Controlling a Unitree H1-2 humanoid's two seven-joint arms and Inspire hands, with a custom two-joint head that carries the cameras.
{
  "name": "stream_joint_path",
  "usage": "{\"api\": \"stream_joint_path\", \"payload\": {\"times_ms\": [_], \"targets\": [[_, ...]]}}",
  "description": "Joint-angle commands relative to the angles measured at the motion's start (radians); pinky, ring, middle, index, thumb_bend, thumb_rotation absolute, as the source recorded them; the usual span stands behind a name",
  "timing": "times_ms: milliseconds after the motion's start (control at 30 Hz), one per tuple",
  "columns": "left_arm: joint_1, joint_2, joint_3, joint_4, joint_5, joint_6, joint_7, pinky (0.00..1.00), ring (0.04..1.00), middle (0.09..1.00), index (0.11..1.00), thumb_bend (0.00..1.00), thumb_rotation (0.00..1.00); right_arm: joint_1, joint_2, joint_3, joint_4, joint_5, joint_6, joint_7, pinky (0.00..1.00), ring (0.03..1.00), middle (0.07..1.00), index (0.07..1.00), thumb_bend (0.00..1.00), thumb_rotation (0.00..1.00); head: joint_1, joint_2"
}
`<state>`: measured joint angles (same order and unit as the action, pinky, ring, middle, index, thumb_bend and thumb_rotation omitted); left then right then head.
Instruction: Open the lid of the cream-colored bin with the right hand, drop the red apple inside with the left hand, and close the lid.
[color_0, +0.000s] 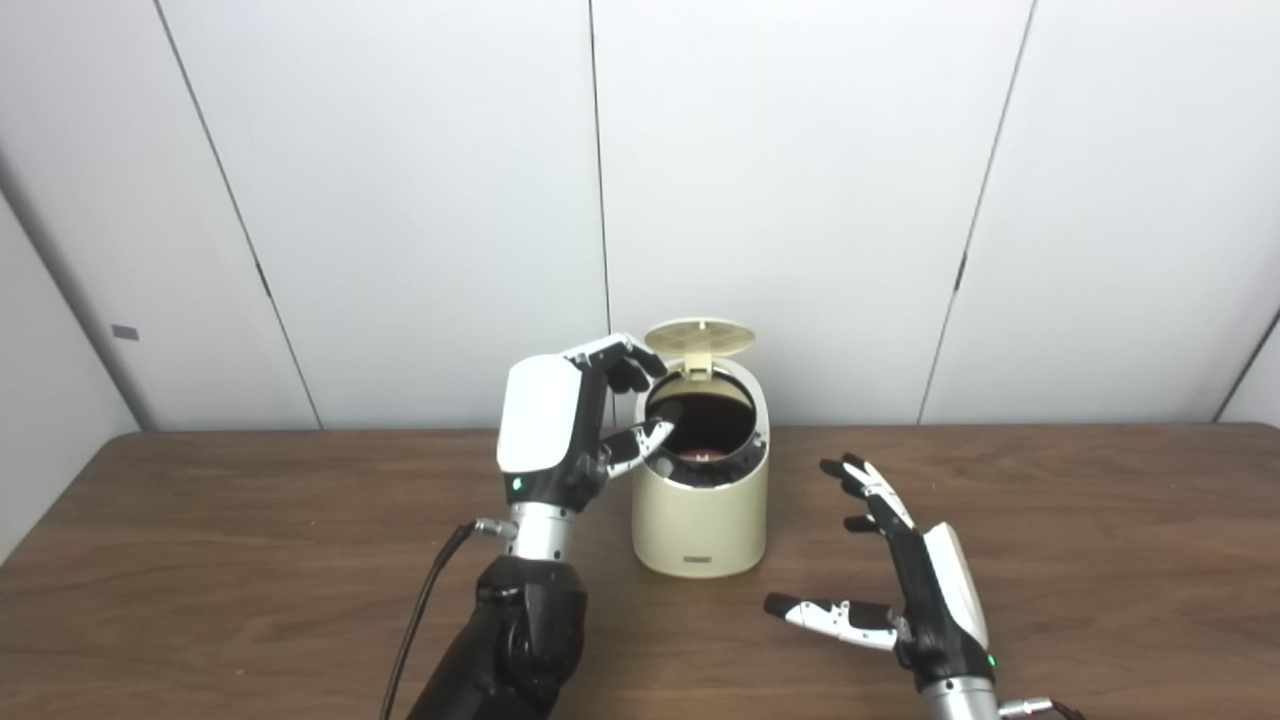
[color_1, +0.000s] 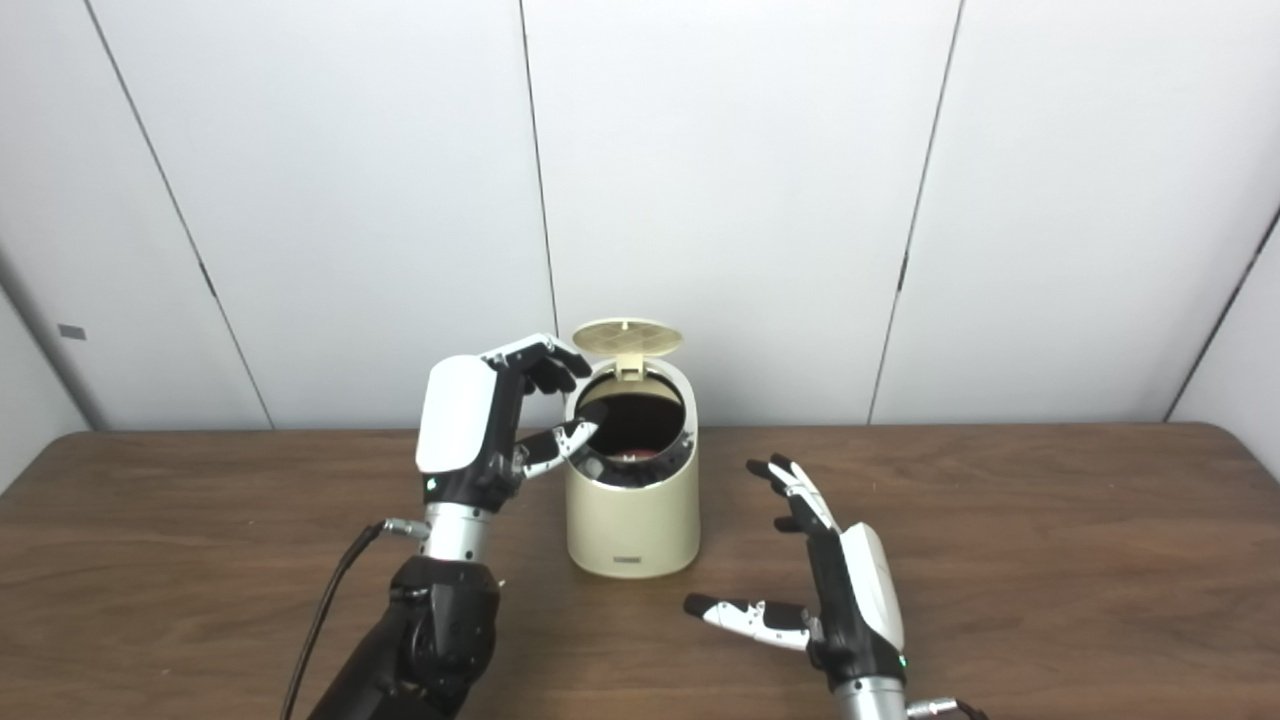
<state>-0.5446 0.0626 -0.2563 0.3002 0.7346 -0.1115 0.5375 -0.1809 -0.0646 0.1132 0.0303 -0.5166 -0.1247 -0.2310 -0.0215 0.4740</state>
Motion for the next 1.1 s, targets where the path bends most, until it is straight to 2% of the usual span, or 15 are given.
{"api": "stream_joint_path", "payload": {"times_ms": [0,267,500,567,667,733,767,833,900,967,1067], "targets": [[-0.019,0.001,0.020,-0.054,-0.022,-0.033,0.006,0.45,0.483,0.474,0.499,0.52,0.00,-0.033,-0.003,-0.001,-0.028,-0.001,-0.018,-0.004,0.70,0.853,0.915,0.823,0.75,0.23,0.005,-0.001],[0.012,0.008,0.054,-0.083,-0.036,-0.033,-0.008,0.42,0.474,0.476,0.499,0.52,0.00,-0.030,-0.011,0.001,-0.022,0.002,-0.026,-0.003,0.68,0.845,0.912,0.817,0.75,0.20,0.017,-0.004],[0.030,0.010,0.092,-0.101,-0.059,-0.044,-0.005,0.43,0.493,0.479,0.497,0.52,0.00,-0.028,-0.010,0.001,-0.019,0.005,-0.029,-0.008,0.70,0.844,0.909,0.814,0.75,0.22,0.018,-0.008],[0.047,0.006,0.124,-0.130,-0.162,-0.057,-0.062,0.47,0.526,0.488,0.491,0.52,0.00,-0.029,-0.010,0.001,-0.020,0.004,-0.032,-0.010,0.70,0.843,0.907,0.815,0.75,0.21,0.018,-0.008],[0.076,0.012,0.170,-0.171,-0.379,-0.063,-0.203,0.57,0.605,0.502,0.491,0.52,0.00,-0.031,-0.012,0.002,-0.014,-0.002,-0.029,-0.011,0.71,0.844,0.908,0.817,0.74,0.21,0.029,-0.014],[0.091,0.025,0.190,-0.187,-0.475,-0.059,-0.277,0.62,0.658,0.655,0.497,0.51,0.05,-0.032,-0.014,0.003,-0.011,-0.006,-0.025,-0.010,0.69,0.844,0.909,0.819,0.74,0.22,0.031,-0.011],[0.098,0.032,0.199,-0.192,-0.506,-0.056,-0.304,0.65,0.692,0.705,0.620,0.60,0.09,-0.033,-0.016,0.003,-0.008,-0.008,-0.026,-0.010,0.69,0.843,0.908,0.819,0.74,0.22,0.030,-0.011],[0.114,0.045,0.218,-0.197,-0.556,-0.058,-0.348,0.71,0.756,0.773,0.753,0.68,0.17,-0.035,-0.019,0.003,-0.002,-0.007,-0.033,-0.012,0.69,0.842,0.903,0.817,0.74,0.21,0.032,-0.010],[0.130,0.059,0.236,-0.180,-0.618,-0.092,-0.392,0.76,0.794,0.810,0.812,0.72,0.23,-0.035,-0.023,0.002,-0.001,-0.005,-0.037,-0.010,0.69,0.840,0.901,0.815,0.74,0.19,0.039,-0.013],[0.144,0.068,0.250,-0.158,-0.667,-0.126,-0.428,0.80,0.819,0.843,0.874,0.78,0.33,-0.033,-0.027,0.002,0.000,-0.002,-0.039,-0.008,0.69,0.842,0.901,0.815,0.74,0.19,0.041,-0.015],[0.158,0.076,0.268,-0.117,-0.708,-0.162,-0.462,0.79,0.834,0.869,0.936,0.87,0.48,-0.032,-0.034,0.004,0.003,0.000,-0.041,-0.006,0.69,0.845,0.901,0.817,0.74,0.20,0.046,-0.017]]}}
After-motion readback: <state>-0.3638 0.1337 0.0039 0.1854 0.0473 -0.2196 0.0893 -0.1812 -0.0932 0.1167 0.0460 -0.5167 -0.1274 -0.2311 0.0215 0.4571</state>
